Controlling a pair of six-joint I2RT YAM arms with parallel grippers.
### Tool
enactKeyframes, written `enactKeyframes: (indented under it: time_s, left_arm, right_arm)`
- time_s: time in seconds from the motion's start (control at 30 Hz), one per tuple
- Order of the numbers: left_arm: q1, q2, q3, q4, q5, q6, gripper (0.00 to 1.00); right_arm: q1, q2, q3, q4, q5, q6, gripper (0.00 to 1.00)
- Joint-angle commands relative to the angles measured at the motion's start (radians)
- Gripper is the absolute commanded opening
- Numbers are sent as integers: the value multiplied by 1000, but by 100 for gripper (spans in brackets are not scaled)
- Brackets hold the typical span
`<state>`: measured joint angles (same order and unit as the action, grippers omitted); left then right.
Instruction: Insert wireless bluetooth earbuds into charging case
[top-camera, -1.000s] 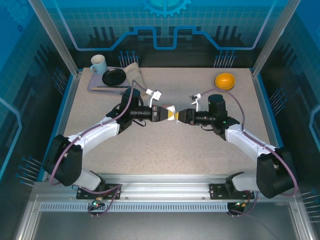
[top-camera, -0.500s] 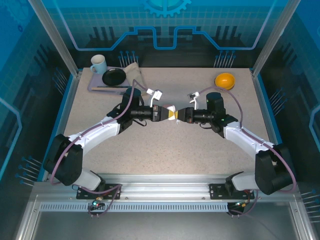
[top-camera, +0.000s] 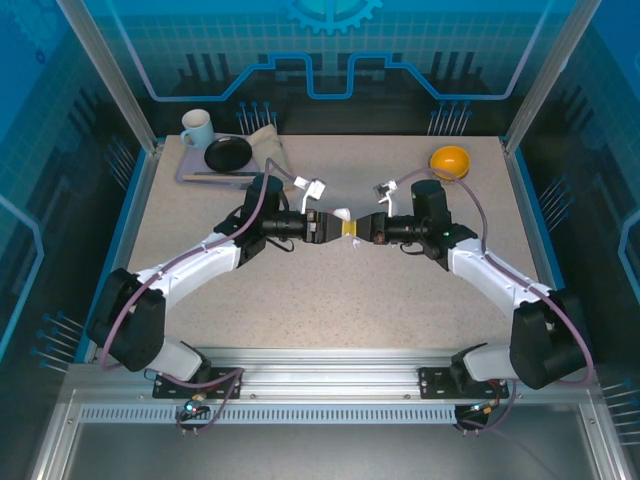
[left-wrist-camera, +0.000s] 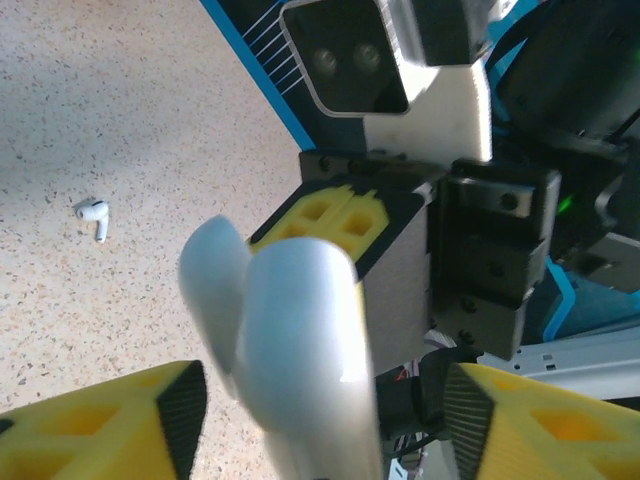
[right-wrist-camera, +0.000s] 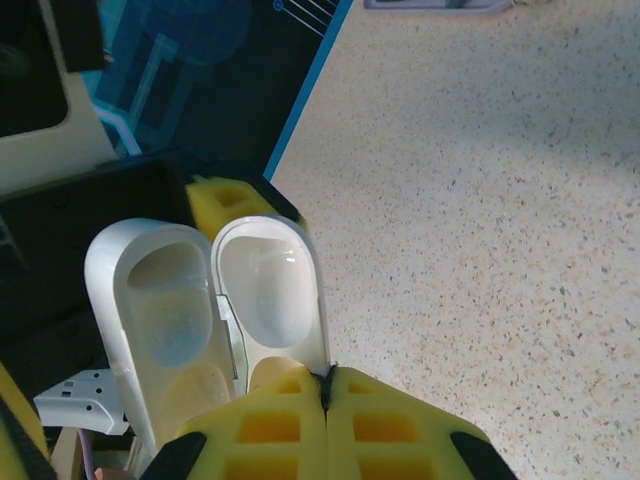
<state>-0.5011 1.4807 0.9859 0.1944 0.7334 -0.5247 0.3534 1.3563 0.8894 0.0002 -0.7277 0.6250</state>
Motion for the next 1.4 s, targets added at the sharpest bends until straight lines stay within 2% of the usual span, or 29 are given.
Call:
enactKeyframes:
  time_s: [0.0, 0.17, 0.3, 0.47, 0.6, 0.8, 1.0, 1.37]
  left_arm:
    - [9, -16, 45, -68, 6, 46, 73]
    - [53, -58, 107, -261, 21, 159, 82]
    - [82, -44, 211, -511, 74, 318, 85]
    - [92, 41, 361, -835, 158, 524, 88]
    - [92, 101, 430, -990, 158, 637, 90]
    - [96, 184, 476, -1107, 148, 738, 90]
    - [106, 259, 513, -1139, 159, 779, 87]
    - [127, 368, 602, -1199, 253, 849, 69]
  right_arm:
    - [-3, -1, 75, -146, 21, -117, 0]
    - [-8, 10, 217, -437, 107, -363, 0]
    - [-7, 40, 329, -619, 190, -577, 0]
    - [1, 66, 375, -665, 234, -696, 0]
    - [22, 94, 395, -663, 255, -736, 0]
    - [58, 161, 448, -712, 299, -798, 0]
    - [96, 212, 492, -747, 301, -828, 0]
    - [151, 273, 525, -775, 308, -840, 0]
